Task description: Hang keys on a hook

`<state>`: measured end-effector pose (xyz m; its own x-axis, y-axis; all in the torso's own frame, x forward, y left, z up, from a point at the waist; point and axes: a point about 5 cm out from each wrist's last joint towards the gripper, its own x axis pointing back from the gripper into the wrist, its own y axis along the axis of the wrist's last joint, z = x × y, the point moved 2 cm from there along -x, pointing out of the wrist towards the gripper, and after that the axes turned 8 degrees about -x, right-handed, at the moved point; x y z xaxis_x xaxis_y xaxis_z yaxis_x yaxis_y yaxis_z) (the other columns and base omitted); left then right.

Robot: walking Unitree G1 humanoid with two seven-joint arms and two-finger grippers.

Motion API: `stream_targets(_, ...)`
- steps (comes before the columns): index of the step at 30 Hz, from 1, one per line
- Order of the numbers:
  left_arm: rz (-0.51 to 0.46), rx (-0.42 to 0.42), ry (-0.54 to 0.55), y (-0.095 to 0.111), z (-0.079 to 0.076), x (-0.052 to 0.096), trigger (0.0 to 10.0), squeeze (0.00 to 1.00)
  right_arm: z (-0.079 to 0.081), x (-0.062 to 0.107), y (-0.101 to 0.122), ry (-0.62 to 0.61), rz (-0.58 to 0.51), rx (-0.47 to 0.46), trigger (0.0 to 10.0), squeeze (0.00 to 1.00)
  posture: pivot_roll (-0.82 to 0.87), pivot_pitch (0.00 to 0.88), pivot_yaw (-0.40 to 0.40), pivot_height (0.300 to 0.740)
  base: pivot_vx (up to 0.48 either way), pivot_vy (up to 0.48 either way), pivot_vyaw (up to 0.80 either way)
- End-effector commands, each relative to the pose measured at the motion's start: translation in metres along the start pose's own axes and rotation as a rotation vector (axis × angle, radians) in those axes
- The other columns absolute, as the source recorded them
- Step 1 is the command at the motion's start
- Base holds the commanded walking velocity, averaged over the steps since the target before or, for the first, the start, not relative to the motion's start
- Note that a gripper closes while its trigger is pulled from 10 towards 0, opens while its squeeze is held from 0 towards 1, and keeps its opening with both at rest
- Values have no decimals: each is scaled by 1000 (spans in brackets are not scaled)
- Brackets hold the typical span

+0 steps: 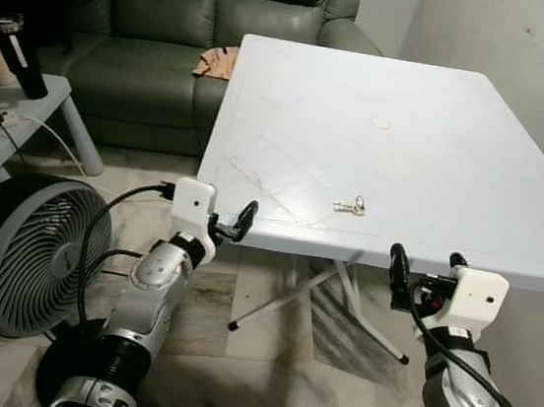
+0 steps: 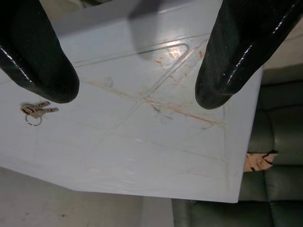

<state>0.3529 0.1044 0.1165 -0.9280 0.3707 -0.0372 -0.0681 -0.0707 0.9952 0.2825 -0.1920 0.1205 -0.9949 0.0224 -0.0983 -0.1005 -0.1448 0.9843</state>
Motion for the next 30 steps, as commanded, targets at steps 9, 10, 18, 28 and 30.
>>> stream_targets(9,1,-7,-23,-1,-9,3,10000,0,6,-2,3,45,1,27,10000,0,10,74,-17,740,0,0,0)
stream_targets(10,1,-7,-19,-1,-9,3,10000,0,7,-3,2,47,2,31,10000,0,10,74,-17,740,0,0,0)
stream_targets(18,7,2,-11,1,-5,1,10000,0,8,-3,1,49,5,26,10000,0,11,67,-19,740,76,0,0)
stream_targets(28,13,8,-18,1,-6,0,10000,0,7,-2,-1,44,16,26,10000,0,6,62,-15,740,424,0,0)
stream_targets(30,12,7,-20,1,-6,0,10000,0,7,-2,-1,45,17,28,10000,0,6,62,-15,740,442,0,0)
